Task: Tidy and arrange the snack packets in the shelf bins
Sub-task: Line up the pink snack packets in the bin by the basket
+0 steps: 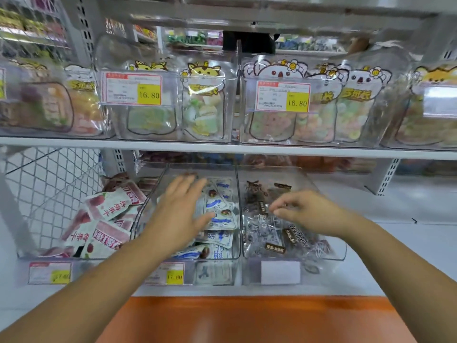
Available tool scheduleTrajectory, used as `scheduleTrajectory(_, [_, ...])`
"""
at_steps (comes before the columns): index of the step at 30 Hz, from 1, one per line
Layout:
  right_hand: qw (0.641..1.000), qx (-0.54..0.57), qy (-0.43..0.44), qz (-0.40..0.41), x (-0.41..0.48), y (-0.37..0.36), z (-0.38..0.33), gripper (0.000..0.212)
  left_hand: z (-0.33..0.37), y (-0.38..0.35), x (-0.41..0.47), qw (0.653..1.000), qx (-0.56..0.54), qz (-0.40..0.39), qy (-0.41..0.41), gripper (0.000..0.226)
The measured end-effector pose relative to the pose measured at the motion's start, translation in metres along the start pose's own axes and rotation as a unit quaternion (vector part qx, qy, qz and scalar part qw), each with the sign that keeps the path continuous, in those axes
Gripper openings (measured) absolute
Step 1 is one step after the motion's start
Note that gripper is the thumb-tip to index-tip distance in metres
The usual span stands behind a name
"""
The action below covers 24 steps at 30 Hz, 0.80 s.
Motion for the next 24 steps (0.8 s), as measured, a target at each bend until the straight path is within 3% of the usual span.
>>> scheduleTrajectory(4, [0.980, -0.190, 0.041, -0.034, 0.019, -0.037, 0.007, 0.061, 0.042, -0.028, -0.013, 0.981, -0.063, -0.142, -0.117, 0.071])
scheduleTrajectory(8, [0.960, -0.262, 0.067, -0.067, 0.040, -0.065, 0.010, 0.093, 0.040, -0.045, -0.006, 0.978, -0.029, -0.145, -0.143, 0.076])
scheduleTrajectory(10, [0.958, -0.274, 0.056, -0.062, 0.047, -0.068, 0.012, 0.096, 0.036, -0.044, -0.002, 0.980, -0.024, -0.140, -0.142, 0.077])
scheduleTrajectory(14, [0.970, -0.222, 0.062, 0.072, 0.067, -0.049, 0.014, 0.096, 0.036, -0.044, 0.000, 0.979, -0.046, -0.147, -0.134, 0.077])
scheduleTrajectory(17, [0.966, -0.219, 0.059, 0.122, 0.081, -0.044, 0.018, 0.095, 0.036, -0.044, 0.000, 0.978, -0.055, -0.155, -0.132, 0.077])
scheduleTrajectory(21, [0.942, -0.254, 0.038, 0.217, 0.096, -0.037, 0.029, 0.098, 0.034, -0.044, -0.001, 0.977, -0.060, -0.157, -0.130, 0.077])
scheduleTrajectory(24, [0.929, -0.291, 0.038, 0.224, 0.102, -0.039, 0.033, 0.097, 0.034, -0.043, -0.001, 0.977, -0.063, -0.156, -0.133, 0.076])
Point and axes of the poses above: each hand's wrist, its own x-axis towards the middle knuckle, its own y-axis out of the back of the hand, z = x × y, the point moved 4 cm from there along x, towards the middle knuckle, and after that the axes turned 1 degree about z, right-handed, at the moved point
